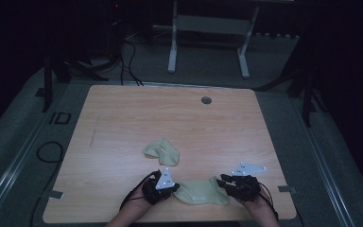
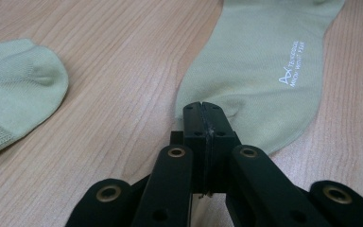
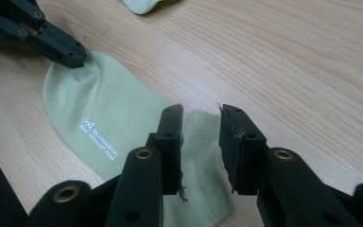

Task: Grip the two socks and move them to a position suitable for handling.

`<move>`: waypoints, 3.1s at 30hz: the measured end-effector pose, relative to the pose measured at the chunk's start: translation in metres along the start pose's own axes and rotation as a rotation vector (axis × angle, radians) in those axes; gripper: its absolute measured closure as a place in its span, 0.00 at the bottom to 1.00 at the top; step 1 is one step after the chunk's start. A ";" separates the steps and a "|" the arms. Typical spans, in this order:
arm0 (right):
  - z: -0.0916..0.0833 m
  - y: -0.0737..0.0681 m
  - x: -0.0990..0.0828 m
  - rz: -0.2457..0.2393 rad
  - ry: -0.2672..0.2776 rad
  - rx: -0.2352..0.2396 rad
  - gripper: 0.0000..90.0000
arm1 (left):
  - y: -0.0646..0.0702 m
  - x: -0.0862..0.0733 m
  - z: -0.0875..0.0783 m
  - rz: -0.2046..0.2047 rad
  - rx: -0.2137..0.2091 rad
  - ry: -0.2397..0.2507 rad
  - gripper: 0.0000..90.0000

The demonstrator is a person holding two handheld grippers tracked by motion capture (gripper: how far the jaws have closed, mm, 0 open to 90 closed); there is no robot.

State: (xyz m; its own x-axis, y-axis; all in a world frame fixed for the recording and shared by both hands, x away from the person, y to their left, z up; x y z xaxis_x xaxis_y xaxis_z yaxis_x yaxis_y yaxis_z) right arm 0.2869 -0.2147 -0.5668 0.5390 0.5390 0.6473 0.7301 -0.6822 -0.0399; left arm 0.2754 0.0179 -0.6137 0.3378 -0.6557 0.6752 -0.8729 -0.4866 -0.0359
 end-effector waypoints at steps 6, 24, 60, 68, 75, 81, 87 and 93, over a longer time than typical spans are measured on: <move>0.008 -0.005 -0.002 -0.019 -0.027 0.011 0.99 | 0.000 0.000 0.000 0.000 0.007 -0.003 0.99; 0.029 0.015 -0.020 0.024 -0.090 -0.031 0.99 | -0.009 0.012 0.011 -0.024 0.038 0.005 0.99; 0.014 0.020 0.032 0.009 -0.028 -0.050 0.61 | -0.019 -0.003 -0.044 -0.148 0.020 0.098 0.72; 0.027 0.011 0.064 -0.027 -0.029 -0.032 0.59 | -0.023 -0.032 -0.065 -0.196 0.059 0.104 0.72; 0.048 -0.007 0.101 -0.058 -0.039 0.017 0.60 | -0.026 -0.062 -0.082 -0.254 0.087 0.105 0.71; 0.075 -0.023 0.128 -0.091 -0.063 0.039 0.60 | -0.027 -0.078 -0.091 -0.278 0.109 0.108 0.71; 0.101 -0.042 0.151 -0.114 -0.083 0.058 0.60 | -0.028 -0.078 -0.093 -0.300 0.095 0.124 0.69; 0.129 -0.054 0.164 -0.125 -0.111 0.081 0.59 | -0.026 -0.081 -0.088 -0.280 0.121 0.093 0.64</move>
State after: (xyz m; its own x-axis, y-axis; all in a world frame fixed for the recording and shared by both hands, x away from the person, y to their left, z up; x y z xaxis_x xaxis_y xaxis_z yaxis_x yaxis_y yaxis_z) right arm 0.3899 -0.0256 -0.5568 0.4815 0.6716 0.5631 0.8236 -0.5664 -0.0287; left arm 0.2402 0.1341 -0.6027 0.5207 -0.4334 0.7355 -0.7004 -0.7095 0.0778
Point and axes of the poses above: each handheld gripper's, and its own axes: z roughly forward along the jaws, x roughly out of its top, y roughly to its right, the point moved 6 cm from there along z, roughly forward along the jaws, and after that the axes turned 6 degrees about -y, right-handed, at the moved point
